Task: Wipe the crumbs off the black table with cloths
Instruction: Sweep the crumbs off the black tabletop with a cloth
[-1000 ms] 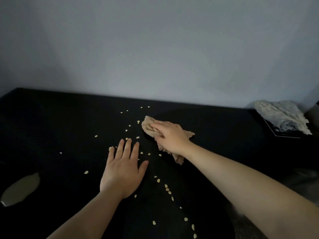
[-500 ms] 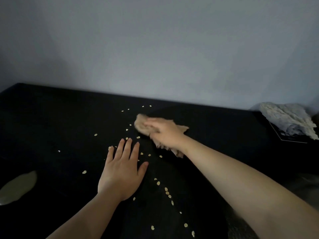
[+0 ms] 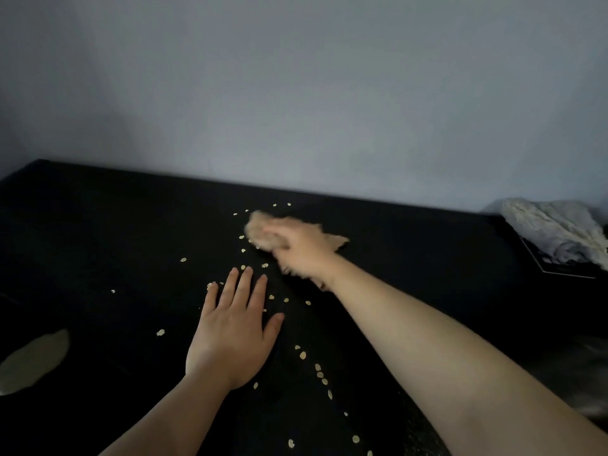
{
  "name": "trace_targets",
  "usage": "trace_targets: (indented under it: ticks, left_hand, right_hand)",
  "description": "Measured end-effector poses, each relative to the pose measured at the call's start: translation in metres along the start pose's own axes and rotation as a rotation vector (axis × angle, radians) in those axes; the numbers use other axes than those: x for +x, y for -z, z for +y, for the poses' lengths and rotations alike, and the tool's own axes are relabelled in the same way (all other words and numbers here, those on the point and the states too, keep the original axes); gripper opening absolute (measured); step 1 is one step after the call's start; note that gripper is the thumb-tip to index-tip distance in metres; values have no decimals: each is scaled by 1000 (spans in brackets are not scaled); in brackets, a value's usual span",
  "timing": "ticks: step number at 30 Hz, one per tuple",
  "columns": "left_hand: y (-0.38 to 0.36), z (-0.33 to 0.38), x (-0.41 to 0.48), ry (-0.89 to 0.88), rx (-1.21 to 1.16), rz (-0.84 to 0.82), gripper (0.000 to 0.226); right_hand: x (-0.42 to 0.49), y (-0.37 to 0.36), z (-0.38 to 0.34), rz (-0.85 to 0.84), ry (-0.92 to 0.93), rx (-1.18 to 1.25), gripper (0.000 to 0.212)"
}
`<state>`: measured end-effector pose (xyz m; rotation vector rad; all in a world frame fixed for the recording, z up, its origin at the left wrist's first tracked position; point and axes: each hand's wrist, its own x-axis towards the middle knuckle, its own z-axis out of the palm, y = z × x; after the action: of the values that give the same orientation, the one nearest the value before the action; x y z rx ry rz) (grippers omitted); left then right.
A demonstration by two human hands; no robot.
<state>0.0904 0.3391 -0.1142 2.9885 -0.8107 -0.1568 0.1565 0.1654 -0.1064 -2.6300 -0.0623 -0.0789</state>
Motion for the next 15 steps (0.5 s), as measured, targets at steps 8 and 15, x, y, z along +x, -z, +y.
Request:
trace_targets:
  ticks: [8, 15]
  left_hand:
    - [1, 0, 0, 5, 4, -5, 93]
    - [4, 2, -2, 16, 35, -33, 75]
  right_hand:
    - [-28, 45, 82, 404, -732, -187, 47]
    - [-74, 6, -4, 32, 85, -30, 44]
